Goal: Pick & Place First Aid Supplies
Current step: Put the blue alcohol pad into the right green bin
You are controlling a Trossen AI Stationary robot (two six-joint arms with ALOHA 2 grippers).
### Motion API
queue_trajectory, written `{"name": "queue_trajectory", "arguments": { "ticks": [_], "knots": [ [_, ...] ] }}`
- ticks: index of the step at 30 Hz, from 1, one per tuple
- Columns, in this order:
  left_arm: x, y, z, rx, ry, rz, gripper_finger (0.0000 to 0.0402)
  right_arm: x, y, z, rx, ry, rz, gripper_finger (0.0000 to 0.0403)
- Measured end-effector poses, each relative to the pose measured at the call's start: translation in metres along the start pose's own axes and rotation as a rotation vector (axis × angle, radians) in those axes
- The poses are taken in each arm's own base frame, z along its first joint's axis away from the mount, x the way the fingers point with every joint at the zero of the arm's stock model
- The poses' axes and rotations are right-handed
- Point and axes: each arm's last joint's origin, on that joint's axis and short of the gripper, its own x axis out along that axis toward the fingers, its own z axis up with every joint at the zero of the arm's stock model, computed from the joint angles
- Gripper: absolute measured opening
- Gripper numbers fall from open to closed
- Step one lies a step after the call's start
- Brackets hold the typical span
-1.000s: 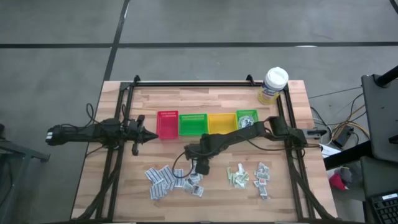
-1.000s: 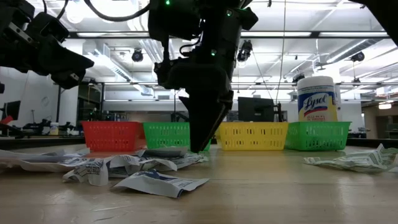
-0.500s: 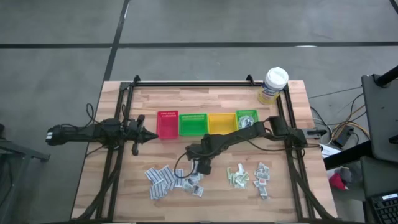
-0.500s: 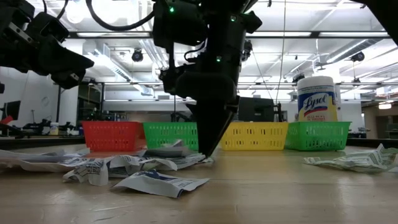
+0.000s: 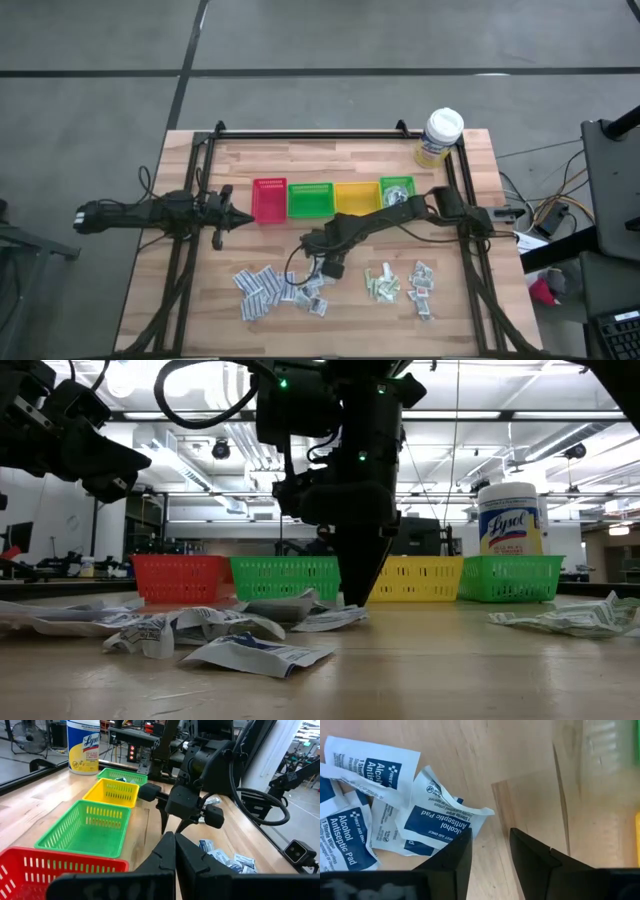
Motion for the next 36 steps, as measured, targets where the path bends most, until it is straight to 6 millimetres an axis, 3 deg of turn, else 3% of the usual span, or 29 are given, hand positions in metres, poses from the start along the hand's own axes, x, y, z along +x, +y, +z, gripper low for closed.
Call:
{"name": "queue_trajectory", "arguments": {
  "ticks": [11,21,30,36],
  "knots": [
    [0.0,0.0,0.0,0.0,0.0,0.0,0.0,-0.03,-0.001,-0.002,0.034,-0.048,0.039,0.0143],
    [0.0,0.0,0.0,0.0,-0.001,0.004,0.0,-0.028,0.001,-0.004,-0.026,-0.064,0.034,0.0159],
    [0.0,0.0,0.0,0.0,-0.001,0.004,0.0,-0.024,0.002,0.001,-0.368,-0.114,0.032,0.0178],
    [0.0,0.0,0.0,0.0,0.0,0.004,0.0,-0.023,0.002,0.001,-0.497,-0.115,0.023,0.0176]
  ]
}}
